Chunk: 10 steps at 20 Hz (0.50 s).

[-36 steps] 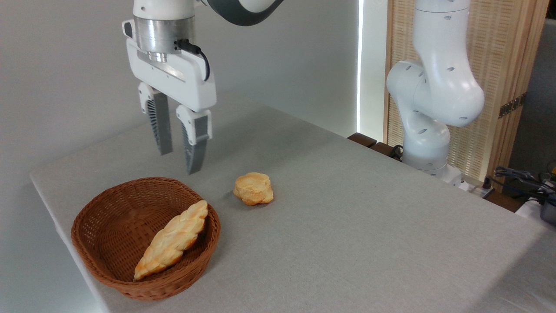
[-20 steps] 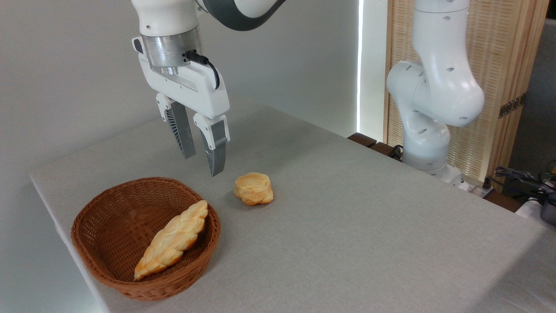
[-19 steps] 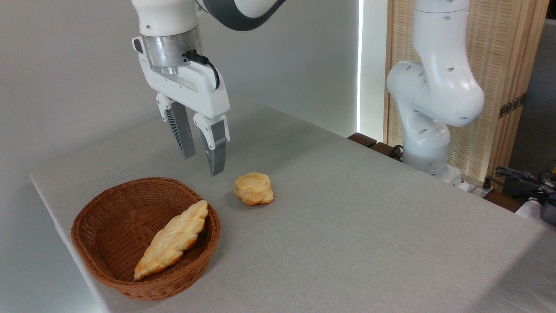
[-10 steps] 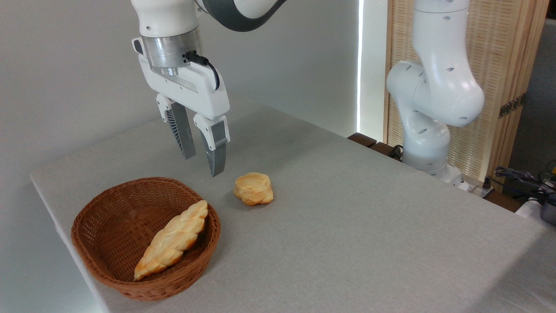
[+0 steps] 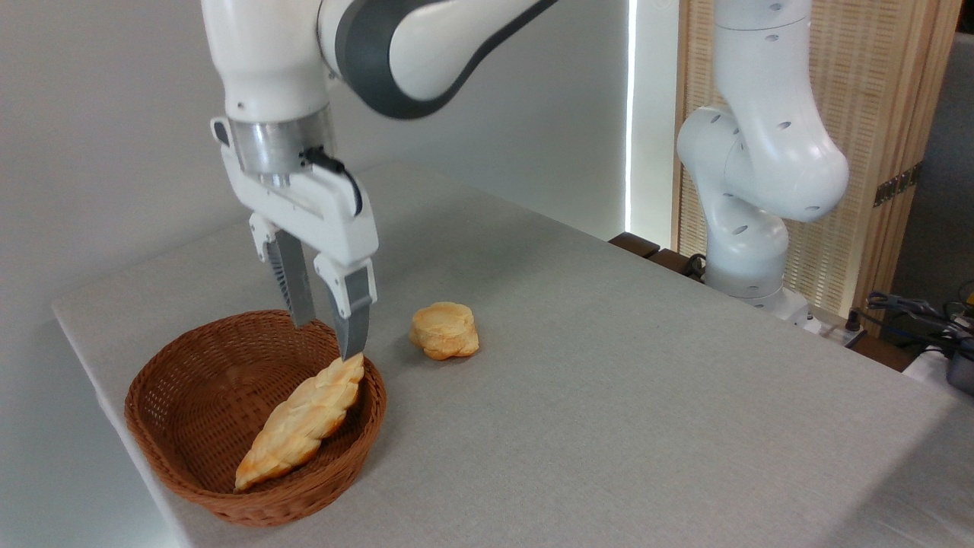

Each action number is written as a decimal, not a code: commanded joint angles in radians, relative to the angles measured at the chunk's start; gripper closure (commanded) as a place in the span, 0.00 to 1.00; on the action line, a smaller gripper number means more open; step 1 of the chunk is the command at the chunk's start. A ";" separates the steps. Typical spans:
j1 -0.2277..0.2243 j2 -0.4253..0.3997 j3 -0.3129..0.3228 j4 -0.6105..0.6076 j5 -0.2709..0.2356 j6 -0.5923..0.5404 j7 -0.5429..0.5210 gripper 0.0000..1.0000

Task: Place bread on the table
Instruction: 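Lower the open gripper into the basket over the long bread roll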

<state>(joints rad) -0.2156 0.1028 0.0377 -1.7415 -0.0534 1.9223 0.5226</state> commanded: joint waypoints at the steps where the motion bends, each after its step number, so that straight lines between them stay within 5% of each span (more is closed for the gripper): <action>1: -0.005 0.049 0.011 0.007 0.013 0.049 0.004 0.00; 8: -0.005 0.124 0.011 0.008 0.015 0.124 0.002 0.00; 10: -0.007 0.149 0.010 0.007 0.055 0.148 0.002 0.00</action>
<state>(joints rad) -0.2148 0.2206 0.0393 -1.7417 -0.0517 2.0325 0.5226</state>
